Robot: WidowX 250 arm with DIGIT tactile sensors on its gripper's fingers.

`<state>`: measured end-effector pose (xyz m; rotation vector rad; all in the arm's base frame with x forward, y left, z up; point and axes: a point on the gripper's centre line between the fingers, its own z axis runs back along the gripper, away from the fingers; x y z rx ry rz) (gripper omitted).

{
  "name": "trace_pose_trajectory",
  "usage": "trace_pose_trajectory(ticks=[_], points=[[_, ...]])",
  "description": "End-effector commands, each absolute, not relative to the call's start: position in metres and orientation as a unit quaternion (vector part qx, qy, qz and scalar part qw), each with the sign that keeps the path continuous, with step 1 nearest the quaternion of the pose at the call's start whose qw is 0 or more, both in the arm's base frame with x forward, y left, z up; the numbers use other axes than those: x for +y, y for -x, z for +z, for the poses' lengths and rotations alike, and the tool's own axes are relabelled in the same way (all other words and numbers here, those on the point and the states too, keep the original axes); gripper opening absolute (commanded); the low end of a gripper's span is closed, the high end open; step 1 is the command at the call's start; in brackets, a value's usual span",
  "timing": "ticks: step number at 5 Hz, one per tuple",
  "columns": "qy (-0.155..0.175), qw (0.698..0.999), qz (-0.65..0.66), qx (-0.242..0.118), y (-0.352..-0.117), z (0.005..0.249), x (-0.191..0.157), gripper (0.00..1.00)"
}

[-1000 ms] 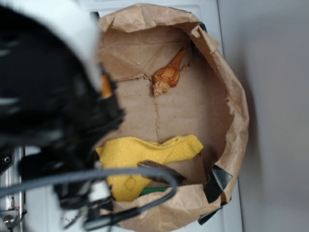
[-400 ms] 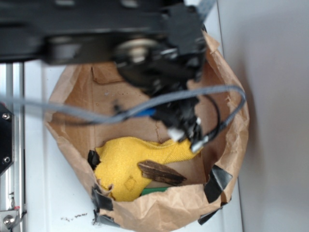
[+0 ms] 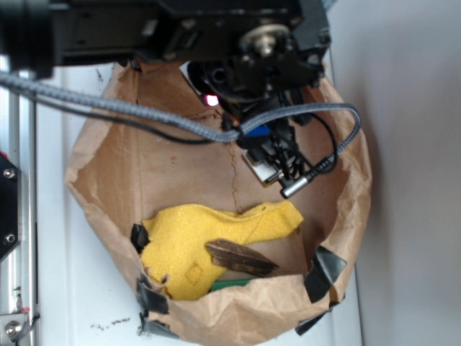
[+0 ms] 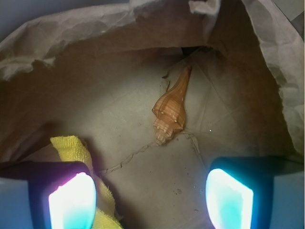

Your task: Grab the shell.

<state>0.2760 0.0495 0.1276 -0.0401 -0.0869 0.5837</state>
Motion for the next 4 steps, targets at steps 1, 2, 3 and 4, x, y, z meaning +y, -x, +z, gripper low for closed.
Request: trace_pose_trajectory(ticks=[1,2,3,4], points=[[0.021,0.952,0.295,-0.071,-0.279,0.144,0.064,1.00],[0.027,0.953,0.297,-0.051,-0.276,0.116,0.074,1.00],[0.022,0.957,0.280,-0.069,-0.268,0.097,0.082,1.00],[0.019,0.954,0.282,-0.097,-0.266,0.080,0.085,1.00]])
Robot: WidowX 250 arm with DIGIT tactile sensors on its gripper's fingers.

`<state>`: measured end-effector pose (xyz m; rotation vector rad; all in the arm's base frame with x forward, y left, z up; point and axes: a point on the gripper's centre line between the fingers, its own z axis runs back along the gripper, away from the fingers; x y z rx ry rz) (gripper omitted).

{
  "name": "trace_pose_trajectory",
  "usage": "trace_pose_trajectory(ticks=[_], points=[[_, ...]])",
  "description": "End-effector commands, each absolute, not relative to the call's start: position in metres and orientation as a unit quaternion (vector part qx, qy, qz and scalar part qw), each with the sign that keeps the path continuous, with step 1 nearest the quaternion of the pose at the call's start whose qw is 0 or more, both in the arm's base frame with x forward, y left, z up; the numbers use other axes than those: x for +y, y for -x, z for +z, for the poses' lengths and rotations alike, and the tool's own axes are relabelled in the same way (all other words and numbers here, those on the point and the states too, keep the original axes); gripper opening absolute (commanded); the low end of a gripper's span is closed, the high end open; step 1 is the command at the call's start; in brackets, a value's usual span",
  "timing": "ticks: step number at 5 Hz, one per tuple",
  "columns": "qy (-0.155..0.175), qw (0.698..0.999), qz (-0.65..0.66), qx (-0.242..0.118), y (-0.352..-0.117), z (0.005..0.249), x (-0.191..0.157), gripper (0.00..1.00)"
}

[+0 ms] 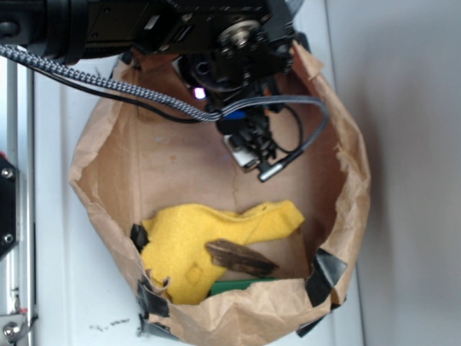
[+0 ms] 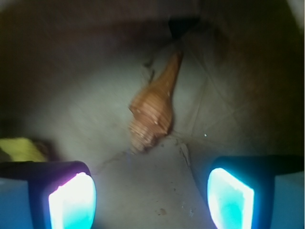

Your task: Grab the shell.

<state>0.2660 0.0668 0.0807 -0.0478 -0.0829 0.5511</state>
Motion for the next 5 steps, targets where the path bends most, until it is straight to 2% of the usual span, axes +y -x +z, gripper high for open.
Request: trace_pose_trajectory(ticks=[1,2,3,4,5], points=[[0.027,0.949,0.293,-0.116,-0.274,0.071,0.087,1.00],[0.028,0.944,0.307,-0.116,-0.292,0.075,0.089,1.00],[0.013,0.939,0.320,-0.121,-0.300,0.073,0.092,1.00],[0.003,0.936,0.328,-0.129,-0.304,0.068,0.094,1.00],[-0.010,0.934,0.322,-0.153,-0.303,0.060,0.091,1.00]])
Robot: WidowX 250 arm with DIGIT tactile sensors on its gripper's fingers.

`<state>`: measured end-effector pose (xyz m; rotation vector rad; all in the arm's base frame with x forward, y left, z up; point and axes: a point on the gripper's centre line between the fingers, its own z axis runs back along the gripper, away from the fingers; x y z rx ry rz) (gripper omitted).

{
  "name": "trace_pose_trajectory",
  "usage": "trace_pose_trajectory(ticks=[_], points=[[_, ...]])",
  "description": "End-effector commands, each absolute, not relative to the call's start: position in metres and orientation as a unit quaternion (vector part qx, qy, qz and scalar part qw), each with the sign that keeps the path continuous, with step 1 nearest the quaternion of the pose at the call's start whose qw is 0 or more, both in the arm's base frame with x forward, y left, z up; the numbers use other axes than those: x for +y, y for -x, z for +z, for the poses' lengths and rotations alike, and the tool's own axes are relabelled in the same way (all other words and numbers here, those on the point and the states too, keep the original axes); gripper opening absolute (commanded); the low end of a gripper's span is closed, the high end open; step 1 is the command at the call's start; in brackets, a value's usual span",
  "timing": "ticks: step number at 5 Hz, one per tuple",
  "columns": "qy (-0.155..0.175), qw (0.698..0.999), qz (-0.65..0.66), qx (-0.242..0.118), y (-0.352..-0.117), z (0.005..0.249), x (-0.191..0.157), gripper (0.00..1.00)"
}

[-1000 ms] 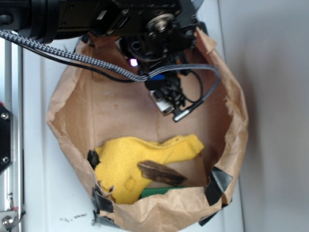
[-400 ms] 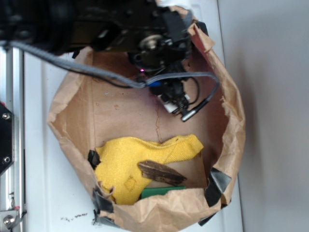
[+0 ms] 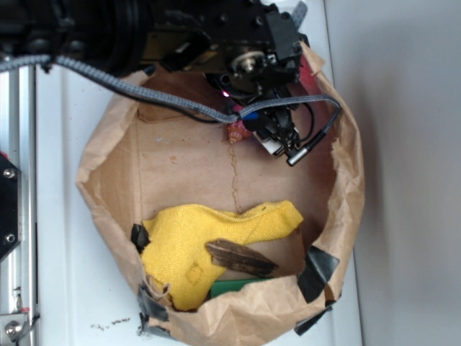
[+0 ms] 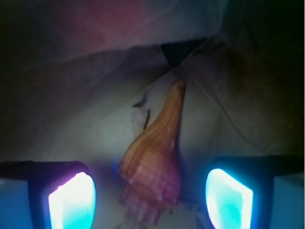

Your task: Grab the shell.

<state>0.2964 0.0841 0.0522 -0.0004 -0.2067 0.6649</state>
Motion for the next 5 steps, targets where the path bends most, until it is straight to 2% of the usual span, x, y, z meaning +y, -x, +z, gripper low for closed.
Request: trace_pose_trajectory(ticks=[1,2,4,5], points=[[-0.011,0.940,0.306,-0.154,-0.296,0.050,0.084,0.00],[-0.003,0.941,0.307,-0.143,-0.288,0.051,0.087,0.00],[-0.007,0.929,0.340,-0.147,-0.284,0.041,0.095,0.00],[-0.005,0.927,0.344,-0.147,-0.283,0.046,0.094,0.00]])
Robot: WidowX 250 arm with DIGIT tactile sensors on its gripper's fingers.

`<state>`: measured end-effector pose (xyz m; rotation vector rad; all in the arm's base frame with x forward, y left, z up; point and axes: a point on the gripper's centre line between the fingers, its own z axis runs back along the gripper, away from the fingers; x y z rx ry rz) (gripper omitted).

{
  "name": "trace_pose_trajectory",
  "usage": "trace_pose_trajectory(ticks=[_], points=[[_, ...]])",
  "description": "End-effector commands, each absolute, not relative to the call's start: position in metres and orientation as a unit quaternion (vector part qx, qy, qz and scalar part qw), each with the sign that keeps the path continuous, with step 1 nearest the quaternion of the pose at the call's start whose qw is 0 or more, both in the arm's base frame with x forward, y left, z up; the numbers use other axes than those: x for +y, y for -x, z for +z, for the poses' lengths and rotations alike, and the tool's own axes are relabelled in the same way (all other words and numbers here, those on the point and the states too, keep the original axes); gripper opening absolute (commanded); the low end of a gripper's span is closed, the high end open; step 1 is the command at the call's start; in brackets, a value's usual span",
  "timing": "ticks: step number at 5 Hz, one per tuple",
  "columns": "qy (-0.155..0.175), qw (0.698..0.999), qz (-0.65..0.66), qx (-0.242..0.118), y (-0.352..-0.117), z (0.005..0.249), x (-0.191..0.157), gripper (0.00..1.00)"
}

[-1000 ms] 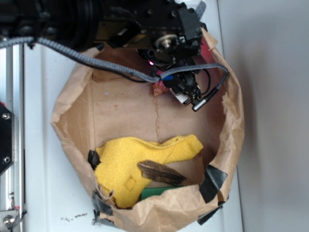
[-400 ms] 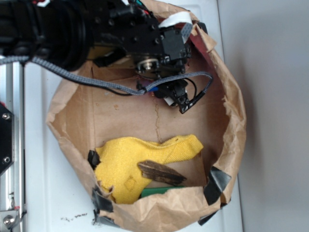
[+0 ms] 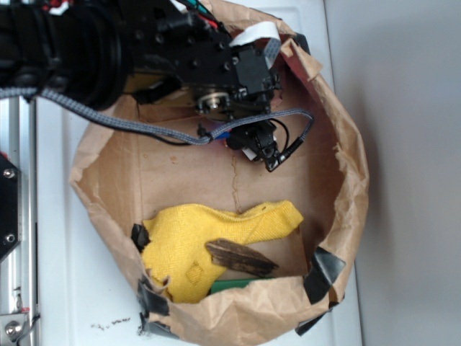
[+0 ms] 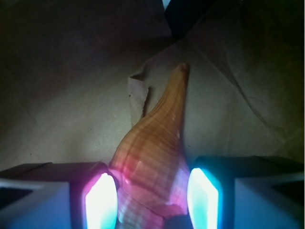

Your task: Grab the shell.

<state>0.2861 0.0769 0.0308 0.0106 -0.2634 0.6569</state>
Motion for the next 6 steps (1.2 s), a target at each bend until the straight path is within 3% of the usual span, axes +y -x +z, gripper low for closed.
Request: trace_pose_trajectory(ticks=[1,2,3,4,5,6], points=[[0.049,0.932,0.333,-0.132,-0.279,0.082,0.099,0.00],[0.097,0.938,0.310,-0.124,-0.274,0.115,0.103,0.00],[0.115,0.941,0.284,-0.143,-0.268,0.137,0.093,0.00],[0.097,0.948,0.262,-0.155,-0.266,0.150,0.077,0.00],[0.078,0.952,0.255,-0.152,-0.267,0.148,0.068,0.10],[0.077,0.954,0.255,-0.137,-0.269,0.133,0.073,1.00]])
